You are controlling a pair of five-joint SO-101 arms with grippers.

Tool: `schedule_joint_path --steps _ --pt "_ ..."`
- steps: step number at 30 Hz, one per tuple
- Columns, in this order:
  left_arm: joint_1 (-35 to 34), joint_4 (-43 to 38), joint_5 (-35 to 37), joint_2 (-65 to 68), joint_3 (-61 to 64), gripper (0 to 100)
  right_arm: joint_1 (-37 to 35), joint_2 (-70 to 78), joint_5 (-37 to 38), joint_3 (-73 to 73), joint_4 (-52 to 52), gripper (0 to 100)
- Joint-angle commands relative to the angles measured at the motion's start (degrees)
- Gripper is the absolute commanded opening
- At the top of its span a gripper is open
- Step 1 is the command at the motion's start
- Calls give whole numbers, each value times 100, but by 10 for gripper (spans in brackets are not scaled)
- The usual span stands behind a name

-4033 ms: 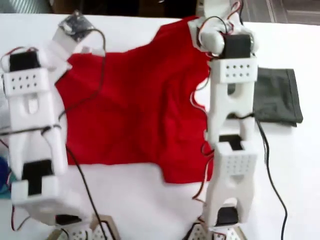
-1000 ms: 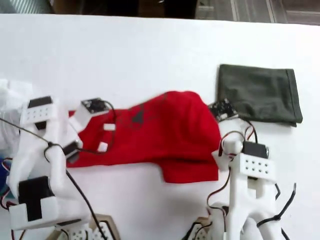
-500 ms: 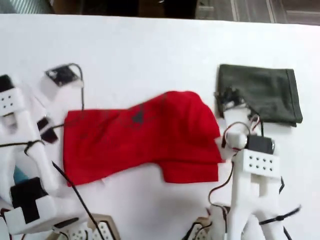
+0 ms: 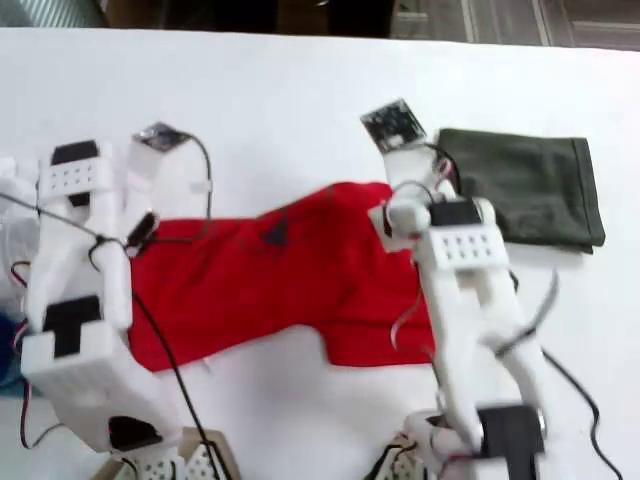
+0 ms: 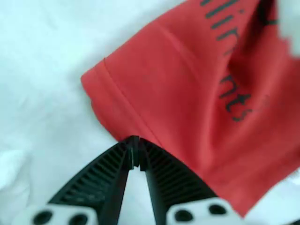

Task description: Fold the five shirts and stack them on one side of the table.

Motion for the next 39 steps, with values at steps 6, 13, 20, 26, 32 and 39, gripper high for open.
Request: schedule_joint_path --steps 6,13,20,26,32,39 --pt "-387 -545 396 712 -998 26 -13 2220 -70 -1424 -57 20" --pt "-484 53 563 2066 -2941 26 40 2651 -70 -1916 -57 20" --pt "-492 1899 695 2857 -5323 26 40 2440 -70 -1916 295 20" --pt "-563 2171 448 2321 -5560 25 31 1886 -70 -1890 409 20" --pt "-457 2119 97 853 -2897 26 40 1789 -70 -1890 418 20" --pt "-105 536 97 -659 198 26 31 1736 -70 -1530 488 20"
